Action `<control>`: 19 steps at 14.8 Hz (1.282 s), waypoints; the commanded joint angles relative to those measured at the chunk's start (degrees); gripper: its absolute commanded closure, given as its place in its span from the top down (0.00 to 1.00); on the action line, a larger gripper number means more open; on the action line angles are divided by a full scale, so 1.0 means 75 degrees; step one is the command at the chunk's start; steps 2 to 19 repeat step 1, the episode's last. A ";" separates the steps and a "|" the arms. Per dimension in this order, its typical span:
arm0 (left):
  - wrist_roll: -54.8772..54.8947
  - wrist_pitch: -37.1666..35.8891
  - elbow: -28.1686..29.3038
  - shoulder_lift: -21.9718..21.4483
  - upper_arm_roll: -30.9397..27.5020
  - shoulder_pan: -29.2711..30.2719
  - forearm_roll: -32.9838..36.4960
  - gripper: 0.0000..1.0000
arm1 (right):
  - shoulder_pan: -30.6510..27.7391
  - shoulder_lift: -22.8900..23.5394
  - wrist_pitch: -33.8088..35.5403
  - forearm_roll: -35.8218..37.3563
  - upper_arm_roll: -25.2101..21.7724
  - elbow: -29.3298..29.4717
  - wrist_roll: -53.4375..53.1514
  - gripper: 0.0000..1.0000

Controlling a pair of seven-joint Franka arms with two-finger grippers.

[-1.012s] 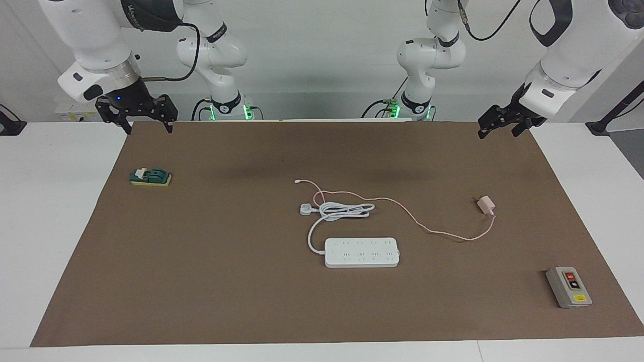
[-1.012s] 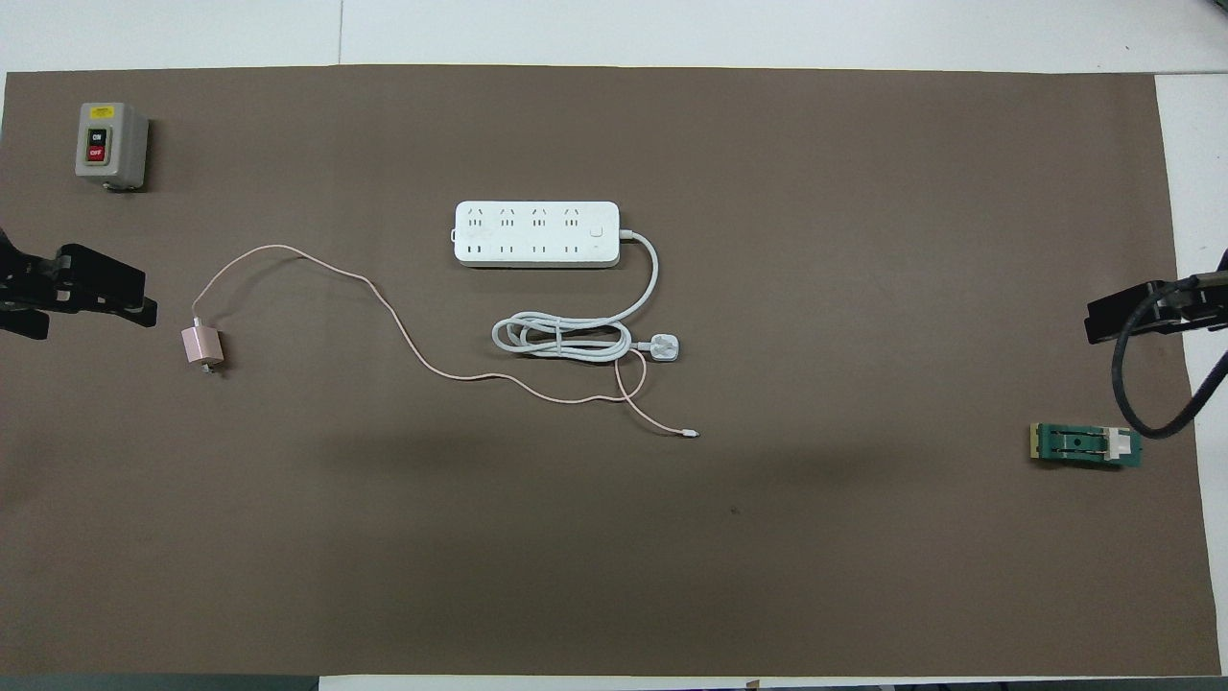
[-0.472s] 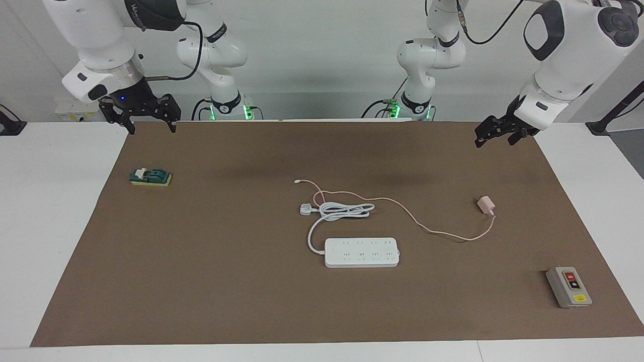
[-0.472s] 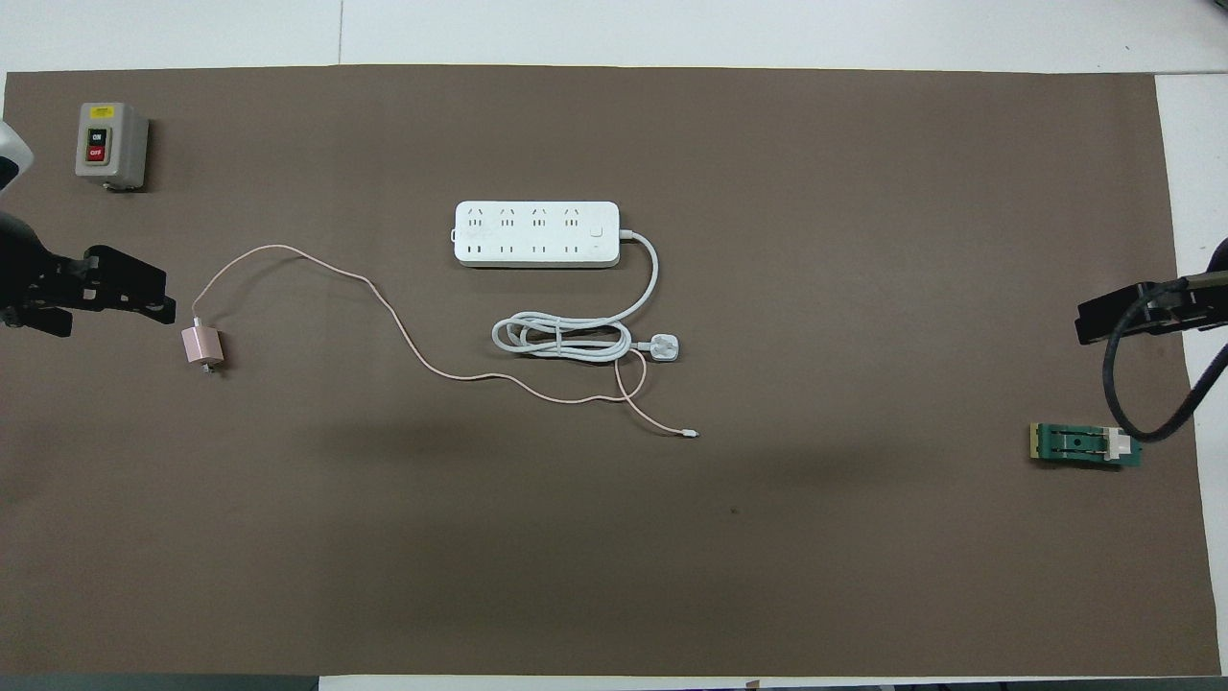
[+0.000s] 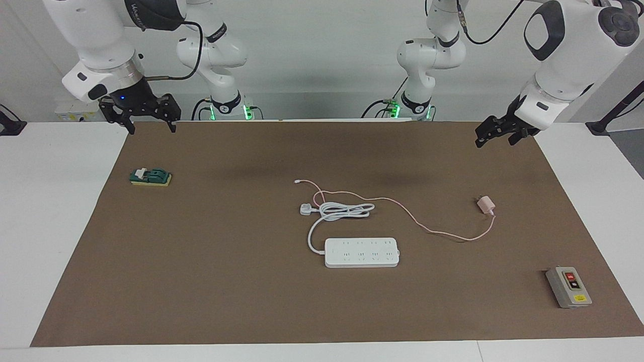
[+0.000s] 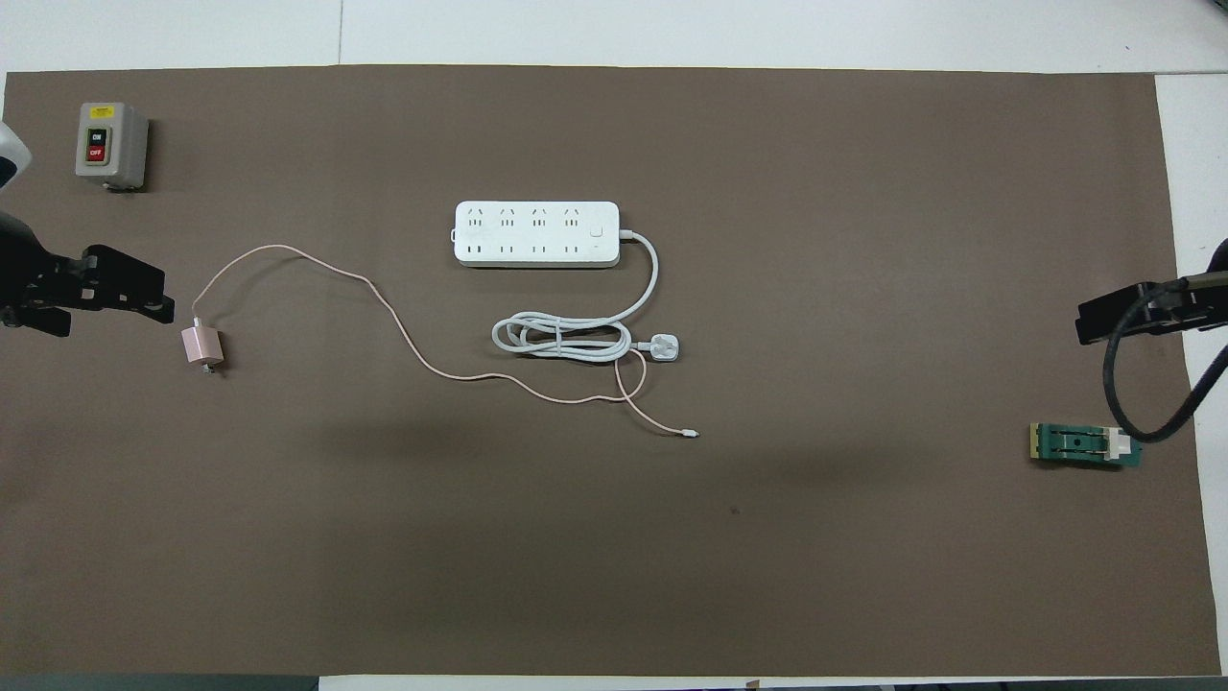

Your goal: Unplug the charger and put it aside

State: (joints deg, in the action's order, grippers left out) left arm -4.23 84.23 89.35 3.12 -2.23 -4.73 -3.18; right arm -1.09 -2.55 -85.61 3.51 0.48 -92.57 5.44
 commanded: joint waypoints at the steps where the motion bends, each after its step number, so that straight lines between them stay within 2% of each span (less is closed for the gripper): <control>1: -0.0045 0.0125 0.0157 -0.0134 0.0016 0.0045 0.0120 1.00 | -0.0124 -0.0153 0.0025 -0.0128 0.0088 -0.0138 0.0188 1.00; 19: -0.0045 0.0125 0.0157 -0.0134 0.0016 0.0045 0.0120 1.00 | -0.0124 -0.0153 0.0025 -0.0128 0.0088 -0.0138 0.0188 1.00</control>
